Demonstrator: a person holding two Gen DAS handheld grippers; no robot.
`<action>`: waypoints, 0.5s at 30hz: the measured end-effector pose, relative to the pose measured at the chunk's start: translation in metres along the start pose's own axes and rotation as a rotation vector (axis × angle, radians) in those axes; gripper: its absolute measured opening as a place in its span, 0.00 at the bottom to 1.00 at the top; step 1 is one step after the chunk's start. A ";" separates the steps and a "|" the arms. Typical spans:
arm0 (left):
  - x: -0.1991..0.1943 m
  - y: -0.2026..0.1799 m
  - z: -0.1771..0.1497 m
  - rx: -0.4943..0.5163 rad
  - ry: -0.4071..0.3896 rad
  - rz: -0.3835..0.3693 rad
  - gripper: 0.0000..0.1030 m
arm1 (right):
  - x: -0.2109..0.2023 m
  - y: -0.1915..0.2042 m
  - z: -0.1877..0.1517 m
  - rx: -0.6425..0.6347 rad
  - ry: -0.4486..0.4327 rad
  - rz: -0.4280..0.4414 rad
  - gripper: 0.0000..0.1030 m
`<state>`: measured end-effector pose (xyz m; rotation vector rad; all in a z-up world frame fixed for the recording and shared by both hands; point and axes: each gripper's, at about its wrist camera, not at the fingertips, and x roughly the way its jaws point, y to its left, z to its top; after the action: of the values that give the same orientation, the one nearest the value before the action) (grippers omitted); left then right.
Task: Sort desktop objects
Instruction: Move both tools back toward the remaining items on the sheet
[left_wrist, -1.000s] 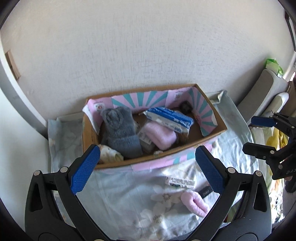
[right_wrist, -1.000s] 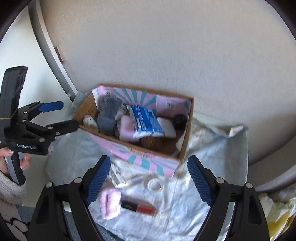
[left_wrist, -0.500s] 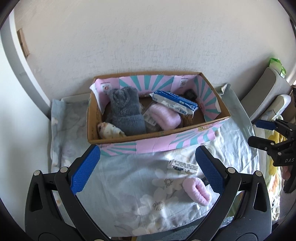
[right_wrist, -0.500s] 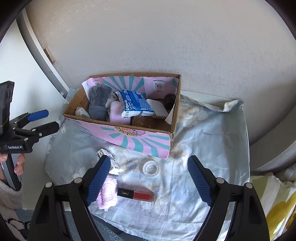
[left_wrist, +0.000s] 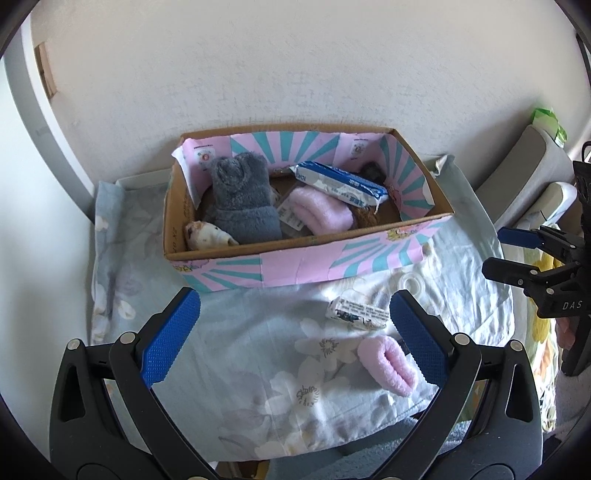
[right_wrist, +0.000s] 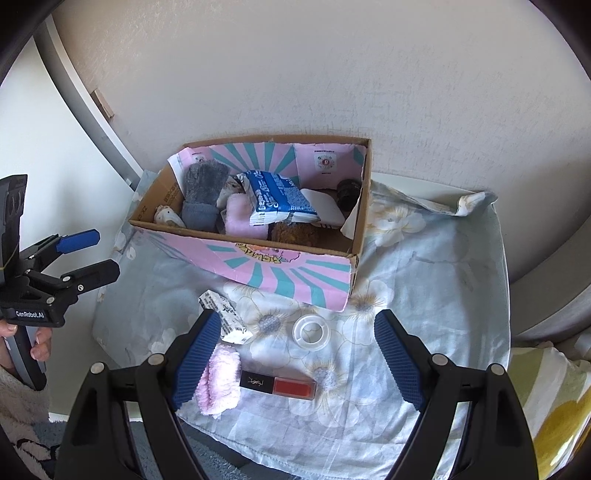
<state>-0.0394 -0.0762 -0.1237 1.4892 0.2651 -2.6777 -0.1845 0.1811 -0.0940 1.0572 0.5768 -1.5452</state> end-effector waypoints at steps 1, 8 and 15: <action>0.000 -0.001 -0.001 0.002 0.002 0.000 0.99 | 0.001 0.000 -0.001 0.000 0.004 0.002 0.80; 0.004 -0.005 -0.006 0.006 0.022 -0.025 0.97 | 0.001 -0.002 -0.005 0.008 0.005 0.010 0.80; 0.006 -0.008 -0.011 0.017 0.037 -0.025 0.97 | 0.001 -0.008 -0.011 0.022 0.010 0.005 0.80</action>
<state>-0.0344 -0.0659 -0.1334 1.5521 0.2651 -2.6803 -0.1890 0.1916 -0.1015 1.0833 0.5650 -1.5457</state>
